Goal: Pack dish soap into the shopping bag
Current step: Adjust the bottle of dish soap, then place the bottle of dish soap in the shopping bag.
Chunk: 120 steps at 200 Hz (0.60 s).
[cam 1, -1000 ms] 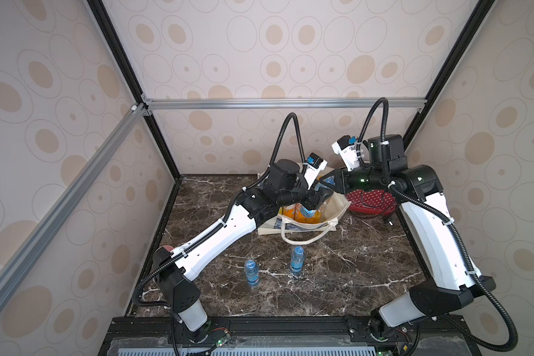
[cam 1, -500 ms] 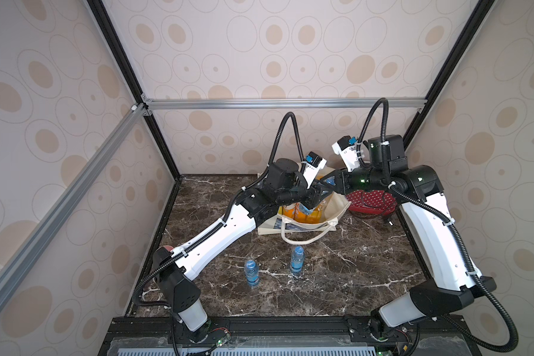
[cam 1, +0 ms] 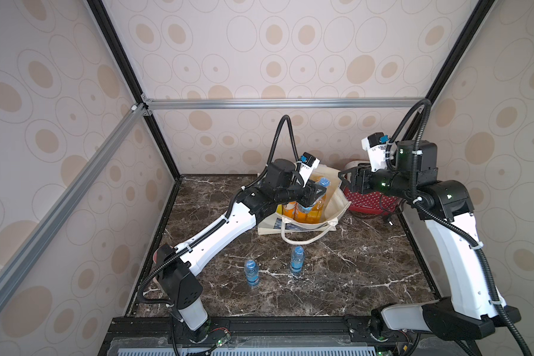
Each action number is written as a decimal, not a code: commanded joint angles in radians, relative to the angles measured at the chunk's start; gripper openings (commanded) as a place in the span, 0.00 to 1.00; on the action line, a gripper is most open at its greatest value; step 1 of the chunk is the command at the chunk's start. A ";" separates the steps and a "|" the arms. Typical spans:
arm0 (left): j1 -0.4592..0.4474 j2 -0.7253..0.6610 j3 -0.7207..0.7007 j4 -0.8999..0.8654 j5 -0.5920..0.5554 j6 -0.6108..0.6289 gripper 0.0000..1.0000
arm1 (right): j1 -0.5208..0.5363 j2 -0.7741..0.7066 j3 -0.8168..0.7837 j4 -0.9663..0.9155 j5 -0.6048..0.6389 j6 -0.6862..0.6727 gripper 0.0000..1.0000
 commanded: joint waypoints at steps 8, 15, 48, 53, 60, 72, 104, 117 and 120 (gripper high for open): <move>0.018 -0.002 0.020 0.166 0.015 -0.047 0.11 | -0.005 0.070 -0.075 -0.075 0.167 -0.029 0.59; 0.022 0.006 0.024 0.195 0.013 -0.063 0.10 | -0.005 0.091 -0.091 -0.082 0.175 -0.036 0.59; 0.027 0.063 0.078 0.310 0.000 -0.118 0.09 | -0.005 0.183 -0.129 -0.079 0.209 -0.047 0.56; 0.027 0.074 0.087 0.325 -0.001 -0.128 0.09 | -0.005 0.195 -0.129 -0.083 0.218 -0.048 0.54; 0.027 0.088 0.099 0.345 -0.002 -0.141 0.08 | -0.005 0.212 -0.126 -0.091 0.232 -0.049 0.50; 0.026 0.112 0.109 0.386 0.001 -0.164 0.08 | -0.005 0.232 -0.127 -0.102 0.254 -0.048 0.42; 0.026 0.164 0.091 0.501 -0.001 -0.221 0.08 | -0.005 0.243 -0.124 -0.137 0.283 -0.035 0.07; 0.026 0.177 0.074 0.540 0.000 -0.242 0.08 | -0.005 0.217 -0.121 -0.123 0.266 -0.032 0.00; 0.025 0.179 0.069 0.549 0.001 -0.247 0.08 | -0.005 0.212 -0.119 -0.117 0.260 -0.032 0.00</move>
